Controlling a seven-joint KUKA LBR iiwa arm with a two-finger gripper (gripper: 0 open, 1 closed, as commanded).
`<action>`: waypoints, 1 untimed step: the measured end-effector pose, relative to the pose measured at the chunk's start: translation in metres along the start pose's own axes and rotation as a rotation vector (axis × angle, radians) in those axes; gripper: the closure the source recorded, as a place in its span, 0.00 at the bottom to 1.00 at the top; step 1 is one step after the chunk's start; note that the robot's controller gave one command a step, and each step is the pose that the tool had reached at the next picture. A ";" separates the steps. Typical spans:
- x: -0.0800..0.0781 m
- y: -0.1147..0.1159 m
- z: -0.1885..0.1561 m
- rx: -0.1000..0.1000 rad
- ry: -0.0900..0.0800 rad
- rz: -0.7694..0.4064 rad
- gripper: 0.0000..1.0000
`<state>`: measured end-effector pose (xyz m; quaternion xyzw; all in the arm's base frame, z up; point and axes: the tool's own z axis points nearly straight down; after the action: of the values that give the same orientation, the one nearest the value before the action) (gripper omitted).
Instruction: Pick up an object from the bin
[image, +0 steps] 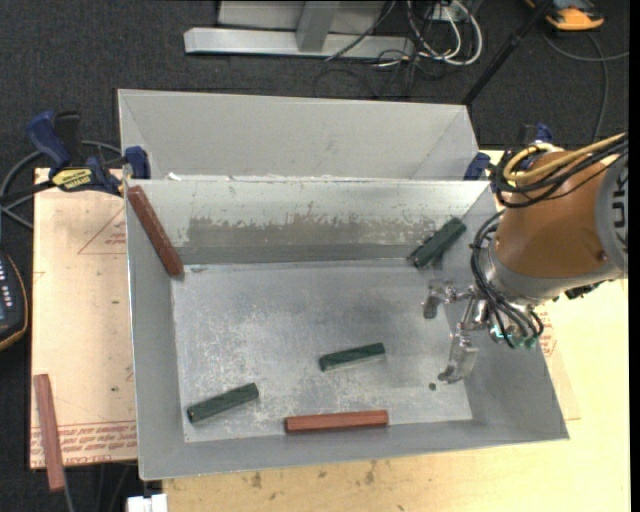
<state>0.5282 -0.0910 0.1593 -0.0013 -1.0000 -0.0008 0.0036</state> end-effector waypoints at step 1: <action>0.003 0.085 0.094 -0.003 -0.001 0.045 0.00</action>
Offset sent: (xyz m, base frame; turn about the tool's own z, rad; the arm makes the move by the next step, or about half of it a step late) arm -0.0015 0.0790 -0.0893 0.0525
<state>0.5252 -0.0062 0.0656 -0.0239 -0.9997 -0.0024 0.0033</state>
